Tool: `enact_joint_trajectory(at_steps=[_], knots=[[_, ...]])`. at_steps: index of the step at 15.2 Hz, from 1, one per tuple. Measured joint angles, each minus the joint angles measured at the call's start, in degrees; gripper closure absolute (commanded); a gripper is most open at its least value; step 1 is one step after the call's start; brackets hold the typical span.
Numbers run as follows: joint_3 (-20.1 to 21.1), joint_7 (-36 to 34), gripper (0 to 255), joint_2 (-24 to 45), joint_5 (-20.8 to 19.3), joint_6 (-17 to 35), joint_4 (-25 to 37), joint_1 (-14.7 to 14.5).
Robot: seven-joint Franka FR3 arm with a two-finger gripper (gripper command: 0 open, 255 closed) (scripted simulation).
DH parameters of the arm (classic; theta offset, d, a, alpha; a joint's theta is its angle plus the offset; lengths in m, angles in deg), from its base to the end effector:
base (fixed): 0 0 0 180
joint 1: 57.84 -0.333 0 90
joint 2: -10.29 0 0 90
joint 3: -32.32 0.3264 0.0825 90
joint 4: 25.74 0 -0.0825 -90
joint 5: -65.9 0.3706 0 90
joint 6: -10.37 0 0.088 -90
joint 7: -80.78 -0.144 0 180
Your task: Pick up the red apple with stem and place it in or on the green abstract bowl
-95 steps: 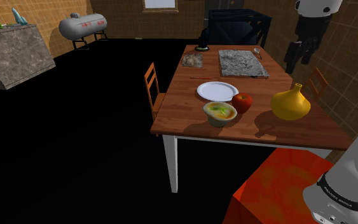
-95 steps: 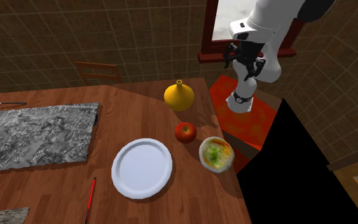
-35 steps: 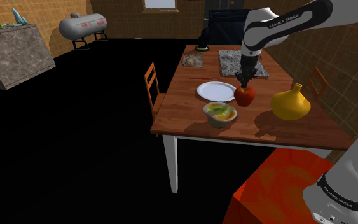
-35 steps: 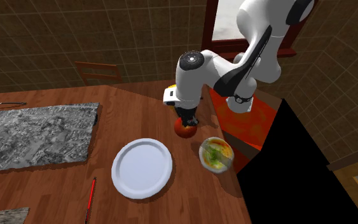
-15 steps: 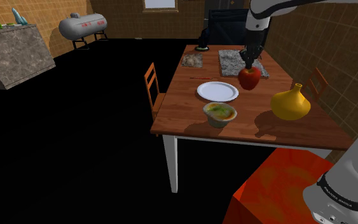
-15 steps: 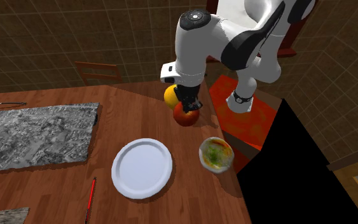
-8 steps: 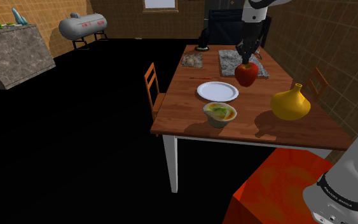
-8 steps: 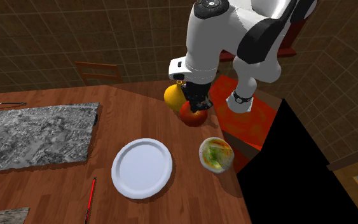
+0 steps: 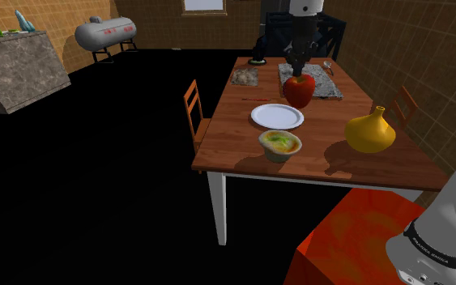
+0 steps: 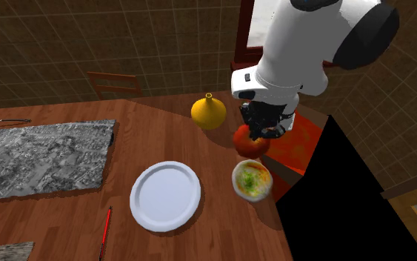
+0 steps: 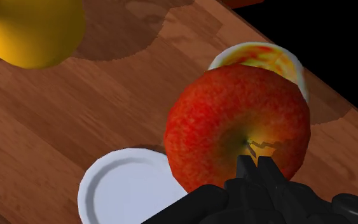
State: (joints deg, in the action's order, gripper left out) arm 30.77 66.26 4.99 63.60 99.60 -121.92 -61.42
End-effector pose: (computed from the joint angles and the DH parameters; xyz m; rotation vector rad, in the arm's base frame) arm 0.5076 0.0116 0.5960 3.0816 -0.3369 -0.0358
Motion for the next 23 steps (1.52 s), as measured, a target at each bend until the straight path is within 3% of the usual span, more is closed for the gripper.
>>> enact_joint_trajectory(at_steps=[5, 23], knots=[[2.50, -4.54, 255, 2.20, 0.33, -2.59, 4.64, -2.11], [2.60, -5.26, 255, 0.46, 0.34, 11.38, -11.12, -2.21]])
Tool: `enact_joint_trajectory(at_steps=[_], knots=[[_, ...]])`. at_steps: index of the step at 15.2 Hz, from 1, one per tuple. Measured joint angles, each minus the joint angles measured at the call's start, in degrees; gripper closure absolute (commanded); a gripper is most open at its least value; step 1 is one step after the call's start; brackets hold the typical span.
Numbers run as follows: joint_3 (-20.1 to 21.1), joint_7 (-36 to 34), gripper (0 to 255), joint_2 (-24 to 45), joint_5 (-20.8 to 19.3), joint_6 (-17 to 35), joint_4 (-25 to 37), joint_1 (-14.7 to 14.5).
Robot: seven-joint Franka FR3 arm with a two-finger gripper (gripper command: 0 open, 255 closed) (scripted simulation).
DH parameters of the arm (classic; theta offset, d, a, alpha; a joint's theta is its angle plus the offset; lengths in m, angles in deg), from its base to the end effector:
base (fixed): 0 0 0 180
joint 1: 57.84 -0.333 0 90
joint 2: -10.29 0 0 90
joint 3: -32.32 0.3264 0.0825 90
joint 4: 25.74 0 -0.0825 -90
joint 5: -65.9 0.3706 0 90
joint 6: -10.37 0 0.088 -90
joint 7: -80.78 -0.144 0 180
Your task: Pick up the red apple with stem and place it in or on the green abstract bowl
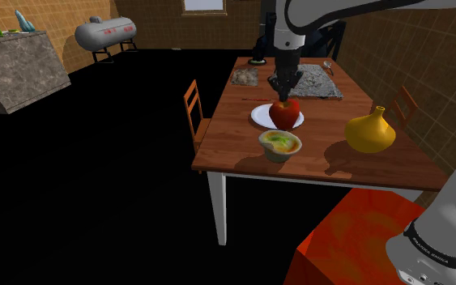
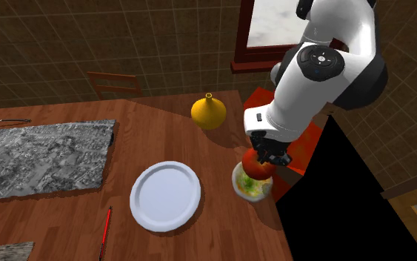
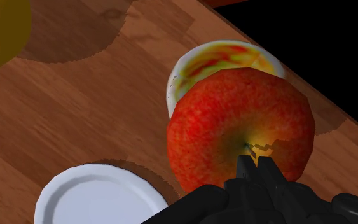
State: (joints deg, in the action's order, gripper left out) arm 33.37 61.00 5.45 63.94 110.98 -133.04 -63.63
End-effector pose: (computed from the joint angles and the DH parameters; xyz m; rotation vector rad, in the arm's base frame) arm 0.5145 0.0576 0.5191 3.0812 -0.3389 -0.0362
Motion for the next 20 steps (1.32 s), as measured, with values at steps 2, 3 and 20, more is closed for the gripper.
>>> enact_joint_trajectory(at_steps=[2, 3, 20], knots=[[0.03, -0.10, 255, -0.12, 0.00, 1.33, -1.46, -0.02], [0.01, -0.09, 255, -0.02, -0.01, 2.13, -2.16, -0.01], [0.01, -0.25, 0, 0.32, -0.06, 6.27, -5.92, -0.01]])
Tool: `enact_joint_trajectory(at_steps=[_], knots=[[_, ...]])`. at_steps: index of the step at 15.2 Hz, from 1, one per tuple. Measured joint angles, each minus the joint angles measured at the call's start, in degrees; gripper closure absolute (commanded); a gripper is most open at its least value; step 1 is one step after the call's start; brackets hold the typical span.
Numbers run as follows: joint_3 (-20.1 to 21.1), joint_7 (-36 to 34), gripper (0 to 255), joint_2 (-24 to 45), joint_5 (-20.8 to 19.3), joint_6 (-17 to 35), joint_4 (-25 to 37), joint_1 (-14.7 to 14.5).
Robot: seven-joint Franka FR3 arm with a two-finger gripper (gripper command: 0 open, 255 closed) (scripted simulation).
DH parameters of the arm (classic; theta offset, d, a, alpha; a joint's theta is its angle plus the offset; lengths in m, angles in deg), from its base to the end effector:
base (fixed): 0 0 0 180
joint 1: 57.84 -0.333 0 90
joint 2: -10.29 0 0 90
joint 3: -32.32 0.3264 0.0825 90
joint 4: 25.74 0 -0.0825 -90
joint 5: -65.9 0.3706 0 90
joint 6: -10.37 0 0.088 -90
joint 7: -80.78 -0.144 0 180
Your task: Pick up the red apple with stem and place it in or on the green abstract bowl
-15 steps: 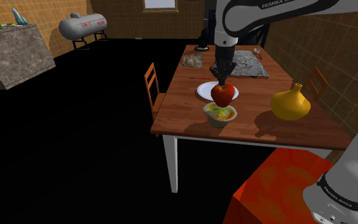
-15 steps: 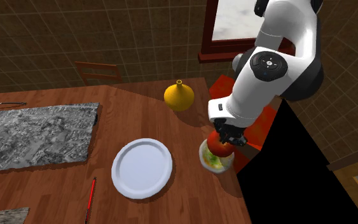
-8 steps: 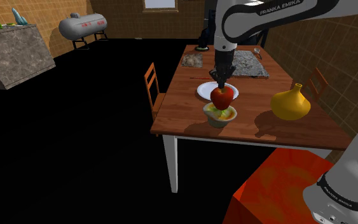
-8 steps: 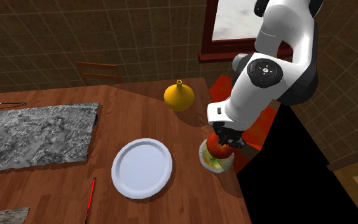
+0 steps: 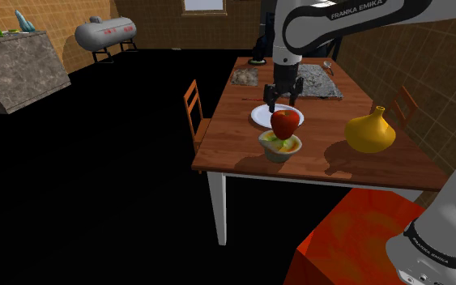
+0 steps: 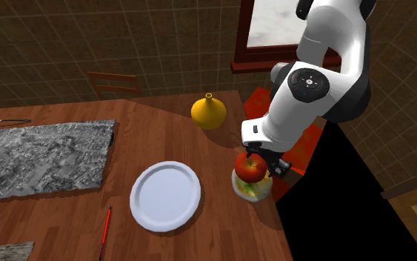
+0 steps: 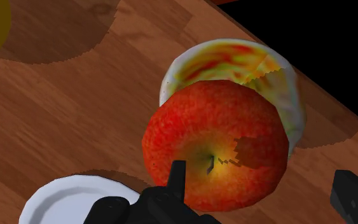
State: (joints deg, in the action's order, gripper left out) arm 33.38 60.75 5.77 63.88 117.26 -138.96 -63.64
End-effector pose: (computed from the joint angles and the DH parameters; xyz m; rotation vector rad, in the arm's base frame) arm 0.5142 0.0581 0.4776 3.0814 -0.3390 -0.0350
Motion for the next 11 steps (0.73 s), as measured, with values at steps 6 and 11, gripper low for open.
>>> enact_joint_trajectory(at_steps=[6, 11], knots=[[0.10, 0.05, 0, -0.14, 0.07, -6.37, 6.30, -0.09], [0.11, 0.06, 0, -0.19, 0.08, -7.24, 7.06, -0.09]])
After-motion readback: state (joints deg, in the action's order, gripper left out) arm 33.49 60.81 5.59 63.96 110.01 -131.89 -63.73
